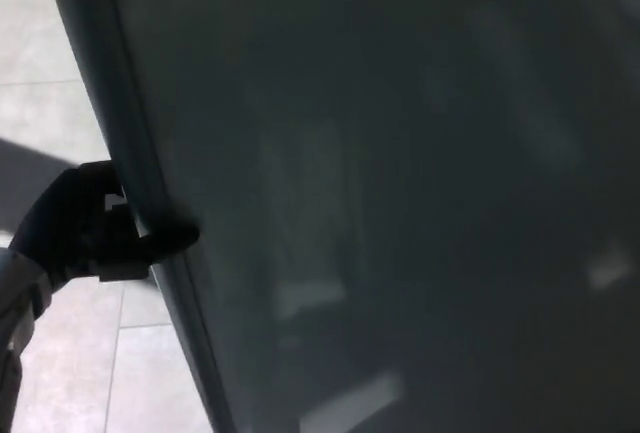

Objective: A white board is being place on the right hand side and parallel to the robot and the robot uses its left hand to grab on the leftside of the whiteboard and drag the whiteboard from the right hand side to the left hand side

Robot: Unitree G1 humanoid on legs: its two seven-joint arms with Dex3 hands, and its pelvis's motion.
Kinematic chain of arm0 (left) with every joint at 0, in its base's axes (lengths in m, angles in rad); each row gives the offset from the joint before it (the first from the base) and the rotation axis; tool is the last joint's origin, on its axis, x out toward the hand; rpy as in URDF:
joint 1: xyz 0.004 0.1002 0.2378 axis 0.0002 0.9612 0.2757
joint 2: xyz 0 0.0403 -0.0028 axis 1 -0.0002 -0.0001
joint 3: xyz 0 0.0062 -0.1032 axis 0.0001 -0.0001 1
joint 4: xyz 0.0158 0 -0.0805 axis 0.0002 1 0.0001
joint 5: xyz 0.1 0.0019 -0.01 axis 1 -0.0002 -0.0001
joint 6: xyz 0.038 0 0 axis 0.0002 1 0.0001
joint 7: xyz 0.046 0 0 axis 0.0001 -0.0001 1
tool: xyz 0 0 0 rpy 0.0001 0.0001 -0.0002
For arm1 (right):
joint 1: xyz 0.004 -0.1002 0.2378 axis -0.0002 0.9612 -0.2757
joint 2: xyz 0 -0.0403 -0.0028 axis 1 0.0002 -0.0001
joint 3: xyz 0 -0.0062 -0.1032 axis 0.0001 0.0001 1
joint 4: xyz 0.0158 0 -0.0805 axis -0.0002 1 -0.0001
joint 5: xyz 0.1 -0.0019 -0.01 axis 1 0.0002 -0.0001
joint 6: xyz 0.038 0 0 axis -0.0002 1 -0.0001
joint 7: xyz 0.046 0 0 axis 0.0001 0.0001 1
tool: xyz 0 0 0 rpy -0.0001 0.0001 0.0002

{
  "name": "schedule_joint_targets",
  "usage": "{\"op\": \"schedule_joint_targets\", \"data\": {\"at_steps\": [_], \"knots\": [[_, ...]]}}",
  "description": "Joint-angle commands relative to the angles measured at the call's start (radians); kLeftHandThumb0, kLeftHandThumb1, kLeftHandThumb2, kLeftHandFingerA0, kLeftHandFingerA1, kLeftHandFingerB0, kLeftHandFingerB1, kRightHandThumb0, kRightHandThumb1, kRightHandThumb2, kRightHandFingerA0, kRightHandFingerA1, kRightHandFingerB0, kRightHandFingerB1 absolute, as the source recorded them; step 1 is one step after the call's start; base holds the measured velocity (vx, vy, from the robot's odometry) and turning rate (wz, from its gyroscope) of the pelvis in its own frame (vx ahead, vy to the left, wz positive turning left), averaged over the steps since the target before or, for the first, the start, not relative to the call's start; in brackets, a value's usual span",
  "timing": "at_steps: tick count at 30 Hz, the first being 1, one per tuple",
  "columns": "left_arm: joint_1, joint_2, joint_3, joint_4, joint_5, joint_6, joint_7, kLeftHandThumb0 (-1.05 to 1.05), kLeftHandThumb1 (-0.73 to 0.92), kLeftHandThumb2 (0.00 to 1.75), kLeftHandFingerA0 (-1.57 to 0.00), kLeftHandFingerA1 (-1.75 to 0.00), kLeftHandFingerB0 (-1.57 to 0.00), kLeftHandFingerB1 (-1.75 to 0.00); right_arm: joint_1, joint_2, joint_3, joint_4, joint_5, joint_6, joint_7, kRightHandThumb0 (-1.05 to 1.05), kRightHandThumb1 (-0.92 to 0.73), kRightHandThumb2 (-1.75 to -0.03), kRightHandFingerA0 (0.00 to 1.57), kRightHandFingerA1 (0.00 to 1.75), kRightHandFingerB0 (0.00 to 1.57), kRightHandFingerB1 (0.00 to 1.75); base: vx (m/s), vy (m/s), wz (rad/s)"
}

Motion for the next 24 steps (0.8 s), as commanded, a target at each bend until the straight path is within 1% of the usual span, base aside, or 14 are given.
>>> {"op": "schedule_joint_targets", "data": {"at_steps": [1, 3, 7, 10, 12, 13, 15, 16, 17, 18, 19, 22, 23, 24], "knots": [[0.013, 0.074, 0.034, 0.105, -0.039, 0.028, -0.109, 0.01, 0.78, 0.63, -0.89, -0.79, -0.80, -0.57, 0.002, -0.016, 0.004, 0.004, -0.010, 0.010, -0.015, -0.53, -0.85, -0.68, 0.82, 0.93, 0.34, 0.89, 0.00, 0.000, 0.06], [0.013, 0.098, 0.050, 0.144, -0.046, 0.016, -0.126, 0.00, 0.77, 0.62, -0.90, -0.77, -0.80, -0.58, -0.001, -0.018, 0.019, 0.004, -0.026, 0.021, -0.034, -0.59, -0.87, -0.65, 0.84, 0.92, 0.32, 0.91, 0.00, 0.000, 0.00], [0.013, 0.127, 0.064, 0.194, -0.058, -0.026, -0.172, 0.01, 0.80, 0.63, -0.89, -0.79, -0.80, -0.59, 0.000, -0.013, 0.007, 0.005, -0.005, 0.019, -0.016, -0.56, -0.84, -0.69, 0.83, 0.92, 0.35, 0.90, 0.00, 0.000, 0.04], [0.015, 0.145, 0.088, 0.232, -0.073, -0.012, -0.171, 0.00, 0.77, 0.62, -0.91, -0.77, -0.81, -0.58, 0.001, -0.011, 0.001, 0.006, -0.001, 0.018, -0.009, -0.56, -0.84, -0.68, 0.82, 0.92, 0.35, 0.91, 0.00, 0.000, 0.05], [0.024, 0.167, 0.103, 0.263, -0.081, -0.033, -0.196, 0.01, 0.79, 0.64, -0.89, -0.80, -0.80, -0.60, 0.002, -0.010, 0.000, 0.005, -0.002, 0.018, -0.009, -0.55, -0.85, -0.67, 0.85, 0.95, 0.36, 0.90, 0.00, 0.000, 0.00], [0.025, 0.175, 0.109, 0.278, -0.081, -0.045, -0.205, 0.01, 0.79, 0.65, -0.88, -0.81, -0.80, -0.60, 0.002, -0.011, 0.003, 0.005, -0.006, 0.020, -0.012, -0.54, -0.84, -0.68, 0.97, 1.03, 0.35, 0.90, 0.00, 0.000, 0.00], [0.030, 0.200, 0.115, 0.304, -0.074, -0.050, -0.203, 0.01, 0.79, 0.65, -0.89, -0.79, -0.81, -0.59, 0.003, -0.012, 0.007, 0.005, -0.011, 0.019, -0.013, -0.56, -0.84, -0.68, 0.92, 1.02, 0.35, 0.91, 0.00, 0.000, 0.00], [0.032, 0.206, 0.119, 0.312, -0.078, -0.051, -0.209, 0.01, 0.78, 0.65, -0.89, -0.79, -0.81, -0.59, 0.006, -0.012, 0.009, 0.005, -0.013, 0.017, -0.015, -0.57, -0.85, -0.67, 1.00, 1.05, 0.35, 0.90, 0.00, 0.000, 0.00], [0.031, 0.209, 0.120, 0.319, -0.080, -0.054, -0.213, 0.01, 0.78, 0.65, -0.89, -0.79, -0.81, -0.59, 0.007, -0.013, 0.010, 0.005, -0.014, 0.017, -0.016, -0.57, -0.85, -0.67, 1.00, 1.05, 0.35, 0.90, 0.00, 0.000, 0.00], [0.029, 0.220, 0.124, 0.340, -0.078, -0.076, -0.222, 0.02, 0.78, 0.68, -0.90, -0.78, -0.84, -0.63, 0.008, -0.012, 0.009, 0.005, -0.014, 0.012, -0.019, -0.55, -0.85, -0.68, 0.94, 1.01, 0.36, 0.92, 0.00, 0.000, 0.00], [0.023, 0.240, 0.126, 0.359, -0.070, -0.077, -0.217, 0.00, 0.78, 0.64, -0.90, -0.75, -0.82, -0.58, 0.004, -0.012, 0.013, 0.006, -0.019, 0.010, -0.022, -0.54, -0.84, -0.70, 0.82, 0.94, 0.36, 0.92, 0.00, 0.000, 0.00], [0.010, 0.277, 0.124, 0.392, -0.059, -0.105, -0.226, 0.01, 0.79, 0.65, -0.87, -0.75, -0.80, -0.59, 0.002, -0.010, 0.011, 0.005, -0.015, 0.013, -0.013, -0.53, -0.85, -0.70, 0.80, 0.92, 0.36, 0.90, 0.00, 0.000, 0.00], [0.006, 0.283, 0.126, 0.409, -0.060, -0.116, -0.231, 0.01, 0.78, 0.65, -0.88, -0.74, -0.80, -0.60, 0.001, -0.010, 0.012, 0.005, -0.017, 0.013, -0.016, -0.54, -0.84, -0.69, 0.85, 0.99, 0.36, 0.91, 0.00, 0.000, 0.00], [-0.001, 0.291, 0.129, 0.432, -0.062, -0.131, -0.239, 0.01, 0.78, 0.65, -0.88, -0.74, -0.80, -0.60, 0.001, -0.011, 0.014, 0.005, -0.021, 0.014, -0.020, -0.54, -0.84, -0.69, 0.85, 0.99, 0.36, 0.91, 0.00, 0.000, 0.00]]}}
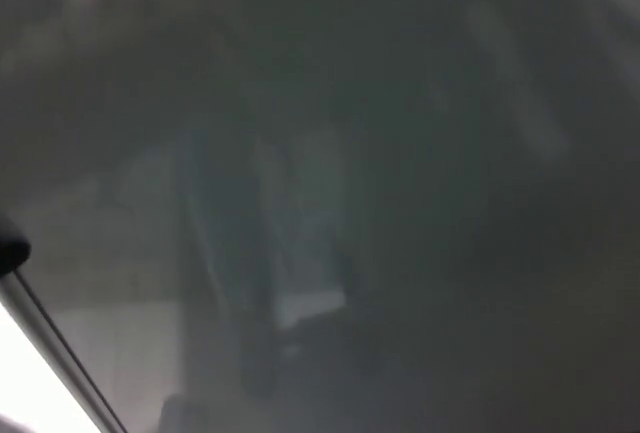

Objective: A white board is being place on the right hand side and parallel to the robot and the robot uses its left hand to grab on the leftside of the whiteboard and drag the whiteboard from the right hand side to the left hand side

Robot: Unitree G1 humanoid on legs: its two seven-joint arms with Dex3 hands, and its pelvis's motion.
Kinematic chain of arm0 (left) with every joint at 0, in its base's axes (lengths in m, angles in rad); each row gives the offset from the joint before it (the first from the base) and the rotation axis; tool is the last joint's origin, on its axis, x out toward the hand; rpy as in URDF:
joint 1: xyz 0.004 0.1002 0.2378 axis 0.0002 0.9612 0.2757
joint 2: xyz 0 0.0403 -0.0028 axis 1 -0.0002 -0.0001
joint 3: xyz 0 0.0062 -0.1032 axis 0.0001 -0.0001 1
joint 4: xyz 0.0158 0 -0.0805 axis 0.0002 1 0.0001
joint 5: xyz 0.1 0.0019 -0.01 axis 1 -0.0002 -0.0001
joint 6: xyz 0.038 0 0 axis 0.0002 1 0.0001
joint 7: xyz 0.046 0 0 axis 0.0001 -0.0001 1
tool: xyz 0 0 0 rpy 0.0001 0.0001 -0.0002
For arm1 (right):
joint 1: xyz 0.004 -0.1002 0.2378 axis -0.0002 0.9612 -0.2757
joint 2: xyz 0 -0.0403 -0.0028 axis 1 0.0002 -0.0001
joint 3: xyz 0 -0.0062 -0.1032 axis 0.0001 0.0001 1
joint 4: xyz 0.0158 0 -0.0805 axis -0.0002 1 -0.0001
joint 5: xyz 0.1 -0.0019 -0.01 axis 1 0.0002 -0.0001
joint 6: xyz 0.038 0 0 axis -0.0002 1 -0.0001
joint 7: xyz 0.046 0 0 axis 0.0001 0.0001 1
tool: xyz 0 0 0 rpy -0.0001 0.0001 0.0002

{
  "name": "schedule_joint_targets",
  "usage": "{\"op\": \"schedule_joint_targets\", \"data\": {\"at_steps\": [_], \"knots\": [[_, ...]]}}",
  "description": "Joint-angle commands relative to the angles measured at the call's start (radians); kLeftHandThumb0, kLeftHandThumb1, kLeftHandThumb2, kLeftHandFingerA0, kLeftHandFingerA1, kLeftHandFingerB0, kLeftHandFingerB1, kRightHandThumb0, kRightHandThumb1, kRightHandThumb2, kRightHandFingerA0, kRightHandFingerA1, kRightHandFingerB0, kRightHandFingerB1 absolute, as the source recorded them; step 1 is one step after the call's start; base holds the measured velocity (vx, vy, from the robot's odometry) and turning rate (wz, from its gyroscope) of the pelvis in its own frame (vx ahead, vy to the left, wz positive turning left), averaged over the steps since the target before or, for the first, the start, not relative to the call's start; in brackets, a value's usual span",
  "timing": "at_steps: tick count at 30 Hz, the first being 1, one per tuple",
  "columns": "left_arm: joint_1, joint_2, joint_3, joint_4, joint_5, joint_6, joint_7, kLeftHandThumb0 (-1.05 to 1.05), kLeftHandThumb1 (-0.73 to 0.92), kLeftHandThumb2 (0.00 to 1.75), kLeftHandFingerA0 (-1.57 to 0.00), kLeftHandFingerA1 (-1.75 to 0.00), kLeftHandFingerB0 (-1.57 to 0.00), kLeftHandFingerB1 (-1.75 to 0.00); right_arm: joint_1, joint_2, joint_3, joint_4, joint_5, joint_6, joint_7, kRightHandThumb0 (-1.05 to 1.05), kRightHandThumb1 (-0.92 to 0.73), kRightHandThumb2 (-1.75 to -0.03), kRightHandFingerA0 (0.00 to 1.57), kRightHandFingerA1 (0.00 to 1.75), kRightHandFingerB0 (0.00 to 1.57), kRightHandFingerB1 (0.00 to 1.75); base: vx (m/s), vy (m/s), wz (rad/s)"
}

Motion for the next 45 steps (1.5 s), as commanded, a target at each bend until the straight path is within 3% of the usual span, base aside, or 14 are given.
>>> {"op": "schedule_joint_targets", "data": {"at_steps": [1, 3, 4, 5, 10, 14, 25, 26, 27, 34, 38, 45], "knots": [[0.011, 0.043, 0.002, 0.096, 0.020, -0.017, -0.061, 0.04, 0.78, 0.68, -0.86, -0.78, -0.78, -0.63, 0.001, -0.011, -0.003, 0.004, 0.001, 0.010, -0.005, -0.57, -0.85, -0.69, 0.85, 0.96, 0.37, 0.91, 0.00, 0.000, 0.00], [0.009, 0.058, 0.002, 0.106, 0.022, -0.015, -0.065, 0.04, 0.80, 0.66, -0.83, -0.75, -0.79, -0.61, 0.002, -0.008, -0.006, 0.004, 0.003, 0.010, -0.004, -0.58, -0.85, -0.67, 0.83, 0.95, 0.38, 0.91, 0.00, 0.000, 0.00], [0.009, 0.065, 0.003, 0.110, 0.022, -0.022, -0.068, 0.05, 0.79, 0.68, -0.84, -0.79, -0.78, -0.62, 0.000, -0.008, -0.004, 0.004, 0.001, 0.015, -0.003, -0.58, -0.84, -0.68, 0.93, 1.02, 0.36, 0.90, 0.00, 0.000, 0.00], [0.005, 0.078, 0.004, 0.120, 0.023, -0.024, -0.070, 0.03, 0.79, 0.67, -0.86, -0.76, -0.79, -0.59, -0.001, -0.008, -0.004, 0.005, 0.000, 0.013, -0.006, -0.55, -0.85, -0.67, 0.86, 0.93, 0.39, 0.89, 0.00, 0.000, 0.00], [-0.008, 0.117, -0.007, 0.140, 0.039, -0.043, -0.084, 0.04, 0.78, 0.68, -0.86, -0.77, -0.79, -0.59, -0.005, -0.003, -0.007, 0.006, 0.000, 0.011, -0.009, -0.55, -0.84, -0.69, 0.85, 1.00, 0.38, 0.95, 0.00, 0.000, 0.00], [-0.040, 0.167, -0.018, 0.193, 0.058, -0.071, -0.088, 0.01, 0.75, 0.65, -0.83, -0.72, -0.78, -0.58, -0.004, -0.003, -0.014, 0.003, 0.011, 0.005, 0.012, -0.52, -0.84, -0.69, 0.82, 0.92, 0.37, 0.91, 0.00, 0.000, 0.00], [-0.078, 0.284, -0.027, 0.309, 0.088, -0.119, -0.083, 0.06, 0.72, 0.72, -0.79, -0.66, -0.78, -0.58, -0.011, -0.007, -0.005, 0.005, -0.003, 0.012, -0.004, -0.56, -0.84, -0.69, 0.81, 1.00, 0.37, 0.97, 0.00, 0.000, 0.00], [-0.078, 0.294, -0.020, 0.321, 0.082, -0.120, -0.089, 0.05, 0.73, 0.69, -0.78, -0.70, -0.75, -0.59, -0.009, -0.008, -0.004, 0.005, -0.004, 0.009, -0.005, -0.57, -0.84, -0.69, 0.91, 1.00, 0.37, 0.96, 0.00, 0.000, 0.00], [-0.080, 0.301, -0.015, 0.330, 0.080, -0.119, -0.092, 0.06, 0.74, 0.67, -0.79, -0.69, -0.75, -0.59, -0.008, -0.009, -0.004, 0.005, -0.004, 0.008, -0.005, -0.56, -0.84, -0.68, 0.89, 0.98, 0.38, 0.94, 0.00, 0.000, 0.00], [-0.079, 0.336, 0.003, 0.348, 0.084, -0.098, -0.084, 0.07, 0.76, 0.69, -0.79, -0.73, -0.74, -0.59, -0.008, -0.006, -0.012, 0.006, 0.005, 0.008, 0.004, -0.56, -0.85, -0.67, 0.84, 0.94, 0.38, 0.92, 0.00, 0.000, 0.00], [-0.074, 0.355, -0.011, 0.346, 0.116, -0.126, -0.053, 0.05, 0.81, 0.63, -0.69, -0.68, -0.71, -0.57, -0.011, -0.007, -0.010, 0.006, 0.003, 0.002, 0.006, -0.54, -0.84, -0.69, 0.83, 0.97, 0.40, 0.93, 0.00, 0.000, 0.00], [-0.085, 0.349, -0.003, 0.341, 0.117, -0.102, -0.046, 0.10, 0.80, 0.65, -0.75, -0.70, -0.72, -0.58, -0.012, -0.008, -0.007, 0.007, 0.000, 0.005, 0.001, -0.57, -0.84, -0.68, 0.80, 0.94, 0.41, 0.92, 0.00, 0.000, 0.00]]}}
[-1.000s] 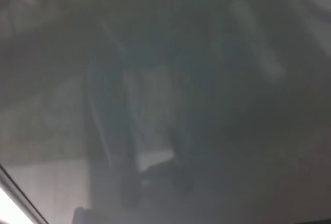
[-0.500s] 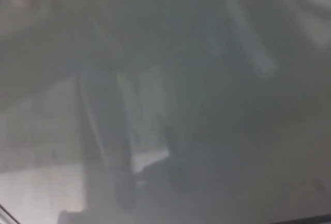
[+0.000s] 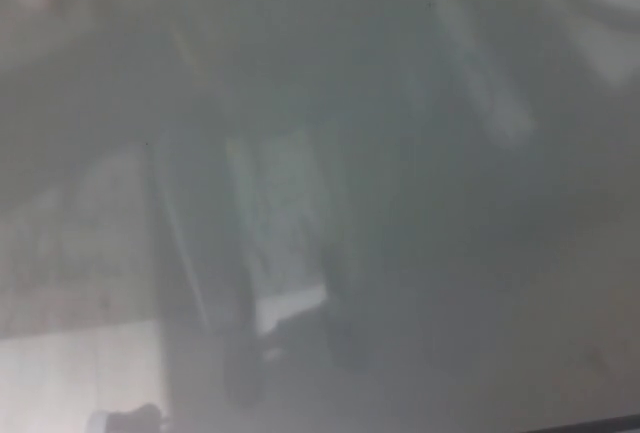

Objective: A white board is being place on the right hand side and parallel to the robot and the robot uses its left hand to grab on the leftside of the whiteboard and drag the whiteboard from the right hand side to the left hand side

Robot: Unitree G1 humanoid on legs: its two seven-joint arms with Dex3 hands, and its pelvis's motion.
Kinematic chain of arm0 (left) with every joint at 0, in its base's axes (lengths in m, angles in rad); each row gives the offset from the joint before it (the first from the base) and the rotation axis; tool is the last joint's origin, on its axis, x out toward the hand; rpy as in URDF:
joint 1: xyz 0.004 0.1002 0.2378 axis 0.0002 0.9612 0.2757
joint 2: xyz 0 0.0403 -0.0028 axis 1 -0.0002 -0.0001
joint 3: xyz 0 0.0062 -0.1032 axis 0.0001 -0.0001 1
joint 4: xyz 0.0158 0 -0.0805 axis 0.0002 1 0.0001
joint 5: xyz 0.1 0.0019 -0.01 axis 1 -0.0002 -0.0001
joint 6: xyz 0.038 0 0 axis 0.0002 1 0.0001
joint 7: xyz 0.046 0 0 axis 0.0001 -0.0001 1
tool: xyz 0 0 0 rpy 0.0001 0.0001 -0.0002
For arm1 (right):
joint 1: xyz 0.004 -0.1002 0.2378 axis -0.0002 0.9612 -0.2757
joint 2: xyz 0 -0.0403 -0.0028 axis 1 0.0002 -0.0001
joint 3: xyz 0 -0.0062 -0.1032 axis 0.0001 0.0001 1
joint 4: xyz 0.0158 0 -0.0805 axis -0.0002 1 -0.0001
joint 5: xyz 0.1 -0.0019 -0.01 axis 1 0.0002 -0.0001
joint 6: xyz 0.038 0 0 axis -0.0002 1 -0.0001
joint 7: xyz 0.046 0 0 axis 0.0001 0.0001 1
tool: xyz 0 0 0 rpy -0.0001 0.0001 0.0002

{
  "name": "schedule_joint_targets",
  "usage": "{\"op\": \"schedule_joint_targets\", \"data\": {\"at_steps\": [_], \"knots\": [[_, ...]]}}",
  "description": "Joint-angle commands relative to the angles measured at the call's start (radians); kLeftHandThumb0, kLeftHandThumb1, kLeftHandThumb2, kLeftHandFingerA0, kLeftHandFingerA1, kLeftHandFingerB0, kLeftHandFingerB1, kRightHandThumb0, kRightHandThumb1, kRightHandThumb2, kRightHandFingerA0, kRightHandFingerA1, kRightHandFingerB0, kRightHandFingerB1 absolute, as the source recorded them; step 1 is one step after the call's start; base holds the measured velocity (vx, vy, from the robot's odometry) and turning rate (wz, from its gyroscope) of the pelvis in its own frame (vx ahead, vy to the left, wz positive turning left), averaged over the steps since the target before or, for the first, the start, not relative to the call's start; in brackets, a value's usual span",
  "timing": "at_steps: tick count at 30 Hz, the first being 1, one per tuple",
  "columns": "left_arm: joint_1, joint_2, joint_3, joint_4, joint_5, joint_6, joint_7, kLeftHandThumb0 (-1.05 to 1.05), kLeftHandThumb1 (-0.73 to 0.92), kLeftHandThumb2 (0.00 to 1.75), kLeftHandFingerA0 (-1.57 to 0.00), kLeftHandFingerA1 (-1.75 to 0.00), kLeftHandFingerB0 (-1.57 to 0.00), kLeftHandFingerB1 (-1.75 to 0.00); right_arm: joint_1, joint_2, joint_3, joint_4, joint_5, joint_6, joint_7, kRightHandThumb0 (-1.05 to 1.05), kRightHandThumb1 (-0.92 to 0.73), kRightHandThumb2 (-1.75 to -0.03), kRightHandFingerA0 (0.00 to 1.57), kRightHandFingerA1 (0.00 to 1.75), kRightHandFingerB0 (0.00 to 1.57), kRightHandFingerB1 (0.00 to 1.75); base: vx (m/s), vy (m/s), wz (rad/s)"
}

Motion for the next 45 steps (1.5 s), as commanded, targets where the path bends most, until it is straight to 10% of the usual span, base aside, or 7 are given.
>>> {"op": "schedule_joint_targets", "data": {"at_steps": [1, 8, 9, 10, 27, 34, 45], "knots": [[-0.003, 0.037, 0.004, -0.026, 0.029, -0.026, 0.024, 0.09, 0.79, 0.65, -0.76, -0.72, -0.72, -0.58, 0.005, -0.011, -0.007, 0.004, 0.007, 0.004, -0.002, -0.55, -0.84, -0.68, 0.85, 0.95, 0.42, 0.93, 0.00, 0.000, 0.00], [-0.007, 0.022, 0.027, -0.024, 0.006, -0.006, 0.006, -0.01, 0.78, 0.60, -0.63, -0.57, -0.55, -0.46, 0.001, -0.009, -0.004, 0.008, 0.002, 0.011, -0.005, -0.58, -0.83, -0.68, 0.82, 0.97, 0.43, 0.94, 0.00, 0.000, 0.00], [-0.015, 0.021, 0.025, -0.025, 0.002, 0.025, -0.027, -0.19, 0.68, 0.63, -0.09, -0.33, -0.11, -0.27, 0.001, -0.010, -0.005, 0.007, 0.003, 0.009, -0.005, -0.58, -0.85, -0.64, 0.81, 0.96, 0.44, 0.95, 0.00, 0.000, 0.00], [-0.005, 0.017, 0.030, -0.036, -0.004, 0.018, -0.038, -0.23, 0.48, 0.66, 0.00, 0.00, 0.00, 0.00, 0.000, -0.009, -0.005, 0.007, 0.003, 0.009, -0.006, -0.58, -0.83, -0.69, 0.85, 0.97, 0.43, 0.95, 0.00, 0.000, 0.00], [0.364, -0.457, 0.338, -0.227, -0.223, 0.088, 0.147, -0.46, 0.63, 0.58, 0.00, 0.00, 0.00, 0.00, 0.018, -0.002, -0.007, 0.007, 0.006, 0.002, -0.006, -0.56, -0.82, -0.70, 0.82, 0.97, 0.42, 0.95, 0.00, 0.000, 0.00], [0.571, -0.720, 0.283, -0.329, -0.202, 0.056, 0.232, -0.33, 0.62, 0.65, 0.00, -0.11, 0.00, -0.14, 0.023, 0.001, 0.007, 0.009, -0.010, 0.000, -0.019, -0.53, -0.82, -0.72, 0.93, 0.97, 0.42, 0.92, 0.00, 0.000, 0.00], [0.767, -0.845, 0.071, -0.396, -0.073, -0.068, 0.261, -0.40, 0.58, 0.71, -0.05, -0.22, -0.06, -0.21, 0.026, 0.007, 0.011, 0.011, -0.008, 0.010, -0.025, -0.52, -0.83, -0.70, 0.88, 0.96, 0.43, 0.93, 0.00, 0.000, 0.00]]}}
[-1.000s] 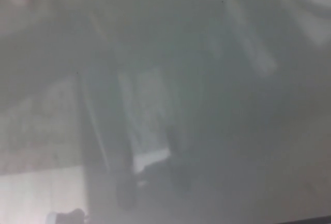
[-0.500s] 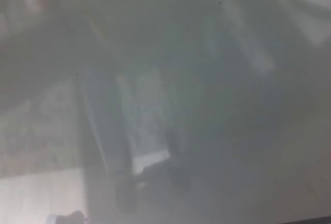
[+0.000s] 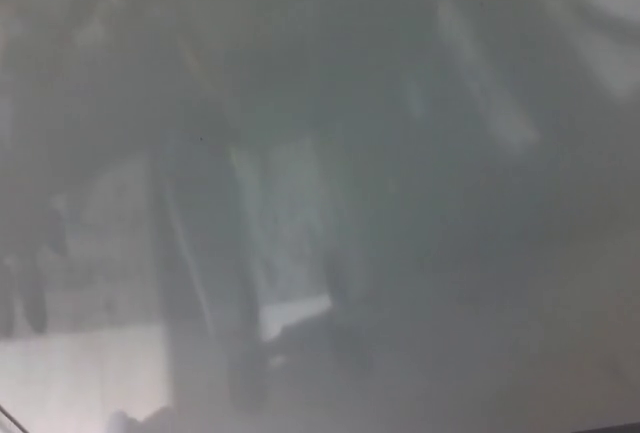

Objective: A white board is being place on the right hand side and parallel to the robot and the robot uses its left hand to grab on the leftside of the whiteboard and drag the whiteboard from the right hand side to the left hand side

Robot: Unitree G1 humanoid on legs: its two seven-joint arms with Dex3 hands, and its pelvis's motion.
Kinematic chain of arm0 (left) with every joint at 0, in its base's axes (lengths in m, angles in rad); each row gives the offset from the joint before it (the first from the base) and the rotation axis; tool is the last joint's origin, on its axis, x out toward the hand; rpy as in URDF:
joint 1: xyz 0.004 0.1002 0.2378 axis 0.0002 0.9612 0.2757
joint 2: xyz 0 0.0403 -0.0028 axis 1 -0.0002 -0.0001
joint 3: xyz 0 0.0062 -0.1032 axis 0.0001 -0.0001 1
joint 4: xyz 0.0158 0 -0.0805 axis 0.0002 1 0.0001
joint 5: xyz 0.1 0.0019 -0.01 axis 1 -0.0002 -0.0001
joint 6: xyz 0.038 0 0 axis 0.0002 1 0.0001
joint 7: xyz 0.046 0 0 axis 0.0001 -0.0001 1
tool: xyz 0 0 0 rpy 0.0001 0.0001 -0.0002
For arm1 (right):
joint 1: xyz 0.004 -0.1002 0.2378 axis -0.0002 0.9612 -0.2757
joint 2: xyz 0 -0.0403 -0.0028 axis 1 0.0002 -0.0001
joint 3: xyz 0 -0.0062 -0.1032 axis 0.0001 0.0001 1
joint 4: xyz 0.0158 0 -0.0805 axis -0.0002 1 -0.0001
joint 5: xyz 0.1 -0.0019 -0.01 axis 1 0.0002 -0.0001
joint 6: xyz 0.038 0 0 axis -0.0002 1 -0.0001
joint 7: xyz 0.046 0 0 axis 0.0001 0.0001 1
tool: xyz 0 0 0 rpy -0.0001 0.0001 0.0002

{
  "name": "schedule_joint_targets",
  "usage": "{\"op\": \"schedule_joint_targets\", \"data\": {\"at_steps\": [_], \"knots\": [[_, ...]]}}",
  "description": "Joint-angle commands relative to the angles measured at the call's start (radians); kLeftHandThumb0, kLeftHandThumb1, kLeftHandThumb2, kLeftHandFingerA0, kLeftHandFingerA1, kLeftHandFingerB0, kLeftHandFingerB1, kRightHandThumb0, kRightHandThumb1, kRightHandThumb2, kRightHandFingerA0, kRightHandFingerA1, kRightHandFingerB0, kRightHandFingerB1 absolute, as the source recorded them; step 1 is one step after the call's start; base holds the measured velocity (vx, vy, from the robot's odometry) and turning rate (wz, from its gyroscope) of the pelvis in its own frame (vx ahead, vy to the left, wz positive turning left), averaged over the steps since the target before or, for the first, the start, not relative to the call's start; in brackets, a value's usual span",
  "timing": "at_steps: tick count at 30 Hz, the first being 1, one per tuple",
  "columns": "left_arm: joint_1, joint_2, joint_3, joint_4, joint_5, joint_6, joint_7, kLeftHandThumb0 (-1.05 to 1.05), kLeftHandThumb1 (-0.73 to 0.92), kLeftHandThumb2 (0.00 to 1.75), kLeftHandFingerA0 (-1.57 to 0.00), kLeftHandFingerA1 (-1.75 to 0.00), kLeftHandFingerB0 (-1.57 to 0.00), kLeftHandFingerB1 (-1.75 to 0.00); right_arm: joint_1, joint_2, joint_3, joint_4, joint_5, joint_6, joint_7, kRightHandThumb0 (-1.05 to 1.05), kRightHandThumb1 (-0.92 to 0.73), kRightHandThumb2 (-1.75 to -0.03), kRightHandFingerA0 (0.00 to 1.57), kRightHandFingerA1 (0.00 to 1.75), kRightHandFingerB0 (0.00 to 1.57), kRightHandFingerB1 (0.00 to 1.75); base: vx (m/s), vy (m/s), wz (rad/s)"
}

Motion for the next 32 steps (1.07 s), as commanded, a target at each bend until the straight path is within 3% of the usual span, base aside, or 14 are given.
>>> {"op": "schedule_joint_targets", "data": {"at_steps": [1, 6, 7, 8, 11, 14, 22, 23, 26, 28, 29, 30, 31, 32], "knots": [[0.089, -0.040, -0.126, -0.024, 0.124, -0.053, 0.050, -0.40, 0.57, 0.72, -0.04, -0.24, -0.05, -0.20, 0.011, -0.004, 0.010, 0.007, -0.014, 0.008, -0.032, -0.53, -0.84, -0.69, 0.94, 0.97, 0.41, 0.92, 0.00, -0.022, 0.13], [0.151, -0.034, -0.282, -0.004, 0.287, -0.189, 0.154, -0.46, 0.65, 0.74, -0.08, -0.37, -0.07, -0.17, 0.014, 0.000, 0.010, 0.009, -0.006, 0.008, -0.022, -0.55, -0.83, -0.69, 0.90, 0.94, 0.42, 0.91, 0.00, -0.005, 0.02], [0.147, -0.037, -0.301, 0.011, 0.304, -0.202, 0.176, -0.41, 0.68, 0.63, -0.13, -0.34, -0.06, -0.18, 0.010, -0.002, 0.012, 0.008, -0.010, 0.011, -0.029, -0.56, -0.84, -0.68, 0.83, 0.94, 0.42, 0.91, 0.00, 0.000, 0.00], [0.140, -0.026, -0.333, 0.023, 0.338, -0.211, 0.202, -0.45, 0.63, 0.73, -0.13, -0.39, -0.05, -0.16, 0.006, -0.003, 0.005, 0.007, -0.001, 0.011, -0.017, -0.57, -0.84, -0.68, 1.06, 1.01, 0.42, 0.91, 0.00, 0.000, 0.00], [0.129, -0.006, -0.365, 0.048, 0.355, -0.225, 0.225, -0.40, 0.67, 0.60, -0.14, -0.33, -0.02, -0.24, 0.006, -0.002, -0.001, 0.008, 0.005, 0.005, -0.009, -0.51, -0.82, -0.69, 0.94, 0.96, 0.41, 0.90, 0.00, 0.000, 0.00], [0.106, 0.009, -0.369, 0.121, 0.329, -0.244, 0.203, -0.32, 0.66, 0.65, -0.08, -0.29, -0.05, -0.18, 0.008, -0.007, 0.002, 0.008, -0.003, 0.010, -0.014, -0.51, -0.83, -0.69, 0.81, 0.95, 0.42, 0.90, 0.00, 0.000, 0.00], [0.087, 0.032, -0.385, 0.179, 0.329, -0.266, 0.221, -0.45, 0.62, 0.69, -0.10, -0.37, -0.09, -0.19, 0.016, 0.000, 0.001, 0.010, -0.004, 0.008, -0.016, -0.57, -0.83, -0.68, 0.94, 0.98, 0.43, 0.90, 0.00, 0.000, 0.00], [0.090, 0.033, -0.386, 0.185, 0.330, -0.274, 0.221, -0.39, 0.66, 0.63, -0.11, -0.33, -0.08, -0.20, 0.018, -0.001, 0.005, 0.011, -0.009, 0.009, -0.017, -0.58, -0.83, -0.68, 0.82, 0.98, 0.44, 0.90, 0.00, 0.000, 0.00], [0.089, 0.034, -0.389, 0.201, 0.333, -0.290, 0.222, -0.40, 0.68, 0.60, -0.12, -0.31, -0.06, -0.25, 0.021, -0.001, 0.004, 0.011, -0.008, 0.011, -0.014, -0.58, -0.83, -0.67, 0.81, 0.93, 0.43, 0.86, 0.00, 0.000, 0.00], [0.082, 0.031, -0.386, 0.209, 0.328, -0.291, 0.221, -0.44, 0.62, 0.69, -0.10, -0.37, -0.09, -0.20, 0.019, 0.001, -0.003, 0.010, 0.001, 0.017, -0.001, -0.56, -0.83, -0.66, 0.82, 0.93, 0.43, 0.86, 0.00, 0.000, 0.00], [0.080, 0.029, -0.383, 0.211, 0.323, -0.289, 0.216, -0.26, 0.62, 1.06, -0.02, -0.50, 0.00, -0.49, 0.017, 0.001, -0.005, 0.011, 0.002, 0.016, 0.006, -0.57, -0.83, -0.67, 0.81, 0.93, 0.43, 0.87, 0.00, 0.000, 0.00], [0.079, 0.029, -0.382, 0.213, 0.321, -0.289, 0.214, -0.43, 0.63, 0.71, -0.10, -0.38, -0.08, -0.21, 0.017, 0.001, -0.006, 0.011, 0.003, 0.016, 0.007, -0.56, -0.83, -0.67, 0.82, 0.93, 0.44, 0.87, 0.00, 0.000, 0.00], [0.079, 0.029, -0.382, 0.213, 0.323, -0.291, 0.217, -0.26, 0.63, 1.07, -0.01, -0.50, 0.00, -0.49, 0.017, 0.002, -0.009, 0.011, 0.005, 0.017, 0.008, -0.54, -0.83, -0.66, 0.83, 0.92, 0.45, 0.86, 0.00, 0.000, 0.00], [0.079, 0.029, -0.382, 0.213, 0.323, -0.291, 0.217, -0.26, 0.63, 1.07, -0.01, -0.50, 0.00, -0.49, 0.017, 0.002, -0.009, 0.011, 0.005, 0.017, 0.008, -0.54, -0.83, -0.66, 0.83, 0.92, 0.45, 0.86, 0.00, 0.000, 0.00]]}}
